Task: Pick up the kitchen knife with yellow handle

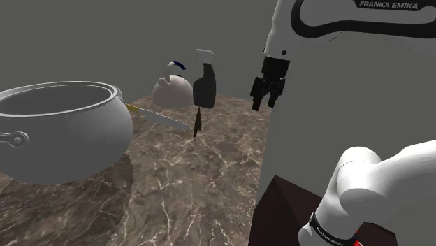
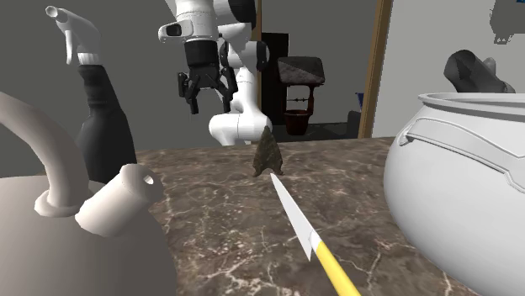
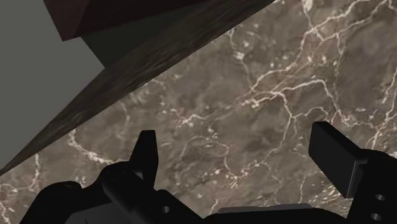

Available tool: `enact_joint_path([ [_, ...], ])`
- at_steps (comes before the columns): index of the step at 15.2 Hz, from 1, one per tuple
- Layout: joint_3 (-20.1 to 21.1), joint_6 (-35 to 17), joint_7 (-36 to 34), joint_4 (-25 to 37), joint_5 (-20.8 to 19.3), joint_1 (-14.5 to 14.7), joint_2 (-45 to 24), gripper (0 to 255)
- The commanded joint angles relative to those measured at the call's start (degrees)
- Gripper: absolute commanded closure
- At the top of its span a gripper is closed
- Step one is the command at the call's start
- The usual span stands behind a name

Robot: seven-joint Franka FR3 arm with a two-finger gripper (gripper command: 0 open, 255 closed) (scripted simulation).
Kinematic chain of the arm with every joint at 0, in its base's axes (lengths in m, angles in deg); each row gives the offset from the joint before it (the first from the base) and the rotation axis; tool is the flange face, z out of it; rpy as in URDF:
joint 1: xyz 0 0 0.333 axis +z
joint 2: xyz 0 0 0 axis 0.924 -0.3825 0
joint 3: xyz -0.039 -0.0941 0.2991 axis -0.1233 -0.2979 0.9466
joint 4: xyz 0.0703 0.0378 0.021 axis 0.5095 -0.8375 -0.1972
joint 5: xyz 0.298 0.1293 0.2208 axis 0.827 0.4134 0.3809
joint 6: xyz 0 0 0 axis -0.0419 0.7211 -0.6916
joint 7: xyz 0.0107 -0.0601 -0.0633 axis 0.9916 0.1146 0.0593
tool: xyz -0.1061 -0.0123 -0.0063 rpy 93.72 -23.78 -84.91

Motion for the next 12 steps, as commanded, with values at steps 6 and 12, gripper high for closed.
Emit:
enact_joint_path([
  [6,1.40,-4.43,1.78,6.36,0.54,2.44,-10.85,0],
  [12,3.22,-7.54,3.72,15.99,0.72,4.87,-23.67,0],
])
